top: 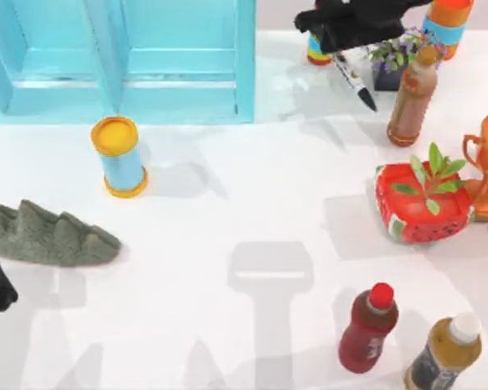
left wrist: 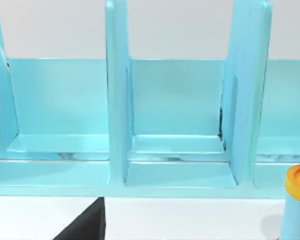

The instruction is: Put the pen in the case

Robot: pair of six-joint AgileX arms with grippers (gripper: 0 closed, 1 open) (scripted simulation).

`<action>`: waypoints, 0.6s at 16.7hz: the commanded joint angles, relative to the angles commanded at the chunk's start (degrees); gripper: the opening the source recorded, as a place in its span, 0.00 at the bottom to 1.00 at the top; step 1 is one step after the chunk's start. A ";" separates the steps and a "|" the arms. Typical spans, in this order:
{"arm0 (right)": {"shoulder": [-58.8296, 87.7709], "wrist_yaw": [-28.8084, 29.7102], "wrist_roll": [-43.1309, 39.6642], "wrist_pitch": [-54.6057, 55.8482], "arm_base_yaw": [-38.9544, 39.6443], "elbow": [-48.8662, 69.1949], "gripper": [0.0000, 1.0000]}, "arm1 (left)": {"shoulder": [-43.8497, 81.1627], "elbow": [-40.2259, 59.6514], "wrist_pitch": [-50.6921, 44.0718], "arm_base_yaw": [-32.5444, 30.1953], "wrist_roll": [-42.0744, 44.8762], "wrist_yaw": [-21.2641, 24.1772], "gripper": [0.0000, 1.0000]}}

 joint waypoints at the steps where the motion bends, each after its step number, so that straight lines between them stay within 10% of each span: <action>1: -2.27 0.55 2.30 1.81 -2.46 -2.60 0.00 | 0.00 0.00 0.00 0.00 0.00 0.00 1.00; 10: -20.93 5.70 22.86 15.08 -24.13 -28.48 0.00 | 0.00 0.00 0.00 0.00 0.00 0.00 1.00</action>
